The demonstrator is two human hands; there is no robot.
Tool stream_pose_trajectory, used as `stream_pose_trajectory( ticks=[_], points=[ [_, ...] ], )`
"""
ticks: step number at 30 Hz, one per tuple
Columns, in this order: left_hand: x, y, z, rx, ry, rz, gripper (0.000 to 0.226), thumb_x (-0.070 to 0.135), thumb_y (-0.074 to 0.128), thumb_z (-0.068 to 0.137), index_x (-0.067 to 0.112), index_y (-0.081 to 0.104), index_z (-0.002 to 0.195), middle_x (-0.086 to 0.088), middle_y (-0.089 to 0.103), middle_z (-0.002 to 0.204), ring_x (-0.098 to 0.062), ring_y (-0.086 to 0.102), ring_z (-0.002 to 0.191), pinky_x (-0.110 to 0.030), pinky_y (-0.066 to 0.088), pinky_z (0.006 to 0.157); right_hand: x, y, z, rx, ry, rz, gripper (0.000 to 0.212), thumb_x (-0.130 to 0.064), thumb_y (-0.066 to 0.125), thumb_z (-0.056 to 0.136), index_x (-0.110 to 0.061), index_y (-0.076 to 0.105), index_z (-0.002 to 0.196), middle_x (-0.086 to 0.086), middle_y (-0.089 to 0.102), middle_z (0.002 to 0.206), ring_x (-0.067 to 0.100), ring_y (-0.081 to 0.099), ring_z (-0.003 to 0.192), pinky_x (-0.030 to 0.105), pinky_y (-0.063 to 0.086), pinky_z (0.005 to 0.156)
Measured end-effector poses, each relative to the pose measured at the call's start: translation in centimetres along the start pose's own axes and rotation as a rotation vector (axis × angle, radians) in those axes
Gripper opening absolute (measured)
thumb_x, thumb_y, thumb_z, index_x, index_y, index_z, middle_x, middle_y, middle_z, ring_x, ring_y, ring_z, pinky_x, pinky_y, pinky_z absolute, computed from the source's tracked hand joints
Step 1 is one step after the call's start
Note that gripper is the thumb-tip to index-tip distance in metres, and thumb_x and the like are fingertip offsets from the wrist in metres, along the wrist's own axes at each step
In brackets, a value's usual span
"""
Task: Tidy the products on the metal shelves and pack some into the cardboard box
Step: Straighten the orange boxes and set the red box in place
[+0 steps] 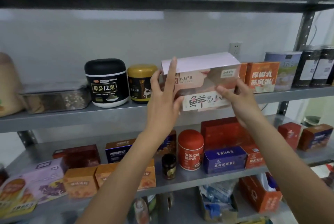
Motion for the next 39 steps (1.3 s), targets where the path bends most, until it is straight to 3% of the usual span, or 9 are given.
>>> stream_pose_trajectory(
  ticks=[3, 6, 13, 16, 19, 24, 29, 34, 39],
  points=[
    [0.8, 0.5, 1.3, 0.023, 0.165, 0.246, 0.084, 0.016, 0.077, 0.078, 0.015, 0.031, 0.148, -0.018, 0.012, 0.155, -0.037, 0.025, 0.142, -0.047, 0.031, 0.114, 1.6, 0.2, 1.4, -0.001, 0.047, 0.013, 0.027, -0.019, 0.067, 0.088, -0.018, 0.062, 0.114, -0.004, 0.070, 0.108, 0.011, 0.067, 0.101, 0.030, 0.053, 0.090],
    [2.1, 1.0, 2.8, -0.012, 0.291, 0.380, 0.080, 0.014, 0.082, 0.070, 0.000, 0.043, 0.138, -0.020, 0.041, 0.146, -0.035, 0.034, 0.139, -0.044, 0.018, 0.119, 1.7, -0.6, 2.0, 0.067, 0.001, -0.193, 0.032, -0.028, 0.070, 0.086, -0.017, 0.063, 0.116, -0.008, 0.068, 0.108, 0.014, 0.063, 0.105, 0.025, 0.050, 0.085],
    [1.9, 1.9, 5.5, -0.030, 0.284, 0.524, 0.086, 0.010, 0.085, 0.060, 0.012, 0.051, 0.139, -0.017, 0.059, 0.117, -0.037, 0.055, 0.111, -0.044, 0.037, 0.107, -1.3, -3.8, 4.2, 0.301, -0.417, -0.732, 0.043, -0.020, 0.054, 0.098, -0.009, 0.046, 0.138, 0.012, 0.046, 0.135, 0.026, 0.041, 0.126, 0.037, 0.035, 0.105],
    [1.3, 2.6, 6.5, -0.066, 0.261, 0.558, 0.080, 0.003, 0.085, 0.054, 0.010, 0.056, 0.129, -0.016, 0.060, 0.111, -0.038, 0.056, 0.104, -0.043, 0.047, 0.092, -0.7, -4.5, 6.8, 0.214, -0.493, -1.043, 0.060, 0.004, 0.053, 0.087, -0.004, 0.036, 0.145, 0.020, 0.033, 0.151, 0.037, 0.029, 0.140, 0.051, 0.027, 0.115],
    [0.7, 2.8, 7.6, -0.072, 0.246, 0.569, 0.072, 0.000, 0.084, 0.051, 0.008, 0.059, 0.118, -0.016, 0.060, 0.107, -0.039, 0.058, 0.095, -0.044, 0.048, 0.090, 0.2, -4.3, 8.9, 0.034, -0.446, -1.210, 0.076, 0.004, 0.057, 0.083, -0.009, 0.026, 0.151, 0.015, 0.025, 0.158, 0.034, 0.017, 0.147, 0.051, 0.012, 0.119],
    [0.9, 5.2, 8.6, -0.237, 0.205, 0.560, 0.086, 0.046, 0.080, 0.072, 0.005, 0.037, 0.134, -0.015, 0.041, 0.140, -0.033, 0.040, 0.131, -0.042, 0.013, 0.120, 0.5, -4.0, 9.5, -0.022, -0.467, -1.254, 0.065, -0.010, 0.065, 0.081, -0.011, 0.043, 0.142, 0.014, 0.049, 0.143, 0.032, 0.038, 0.137, 0.051, 0.009, 0.118],
    [1.0, 6.4, 8.3, -0.111, 0.253, 0.659, 0.098, 0.056, 0.083, 0.061, 0.011, 0.045, 0.139, -0.015, 0.055, 0.124, -0.034, 0.052, 0.113, -0.043, 0.035, 0.105, -0.2, -4.4, 9.7, 0.011, -0.530, -1.317, 0.057, -0.019, 0.070, 0.080, -0.012, 0.052, 0.134, 0.013, 0.059, 0.132, 0.034, 0.051, 0.125, 0.052, 0.007, 0.119],
    [0.0, 7.6, 9.7, -0.255, 0.154, 0.610, 0.085, 0.050, 0.074, 0.078, 0.021, 0.030, 0.144, -0.010, 0.035, 0.145, -0.031, 0.032, 0.131, -0.039, 0.016, 0.112, -0.3, -4.6, 10.2, -0.016, -0.570, -1.310, 0.053, -0.020, 0.068, 0.082, -0.013, 0.054, 0.132, 0.013, 0.062, 0.129, 0.033, 0.054, 0.123, 0.050, 0.008, 0.119],
    [-0.6, 8.0, 10.0, -0.283, 0.107, 0.601, 0.082, 0.048, 0.074, 0.078, 0.023, 0.031, 0.142, -0.006, 0.034, 0.147, -0.030, 0.030, 0.133, -0.039, 0.018, 0.113, -0.1, -4.3, 10.0, -0.005, -0.595, -1.303, 0.053, -0.017, 0.068, 0.080, -0.011, 0.053, 0.131, 0.013, 0.061, 0.127, 0.035, 0.053, 0.122, 0.053, 0.013, 0.117]
  ],
)
Point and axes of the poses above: each hand's wrist, its own z-axis towards the middle knuckle, its own y-axis out of the palm, x = y × z, the point moved 8 cm from there along z, towards the middle knuckle
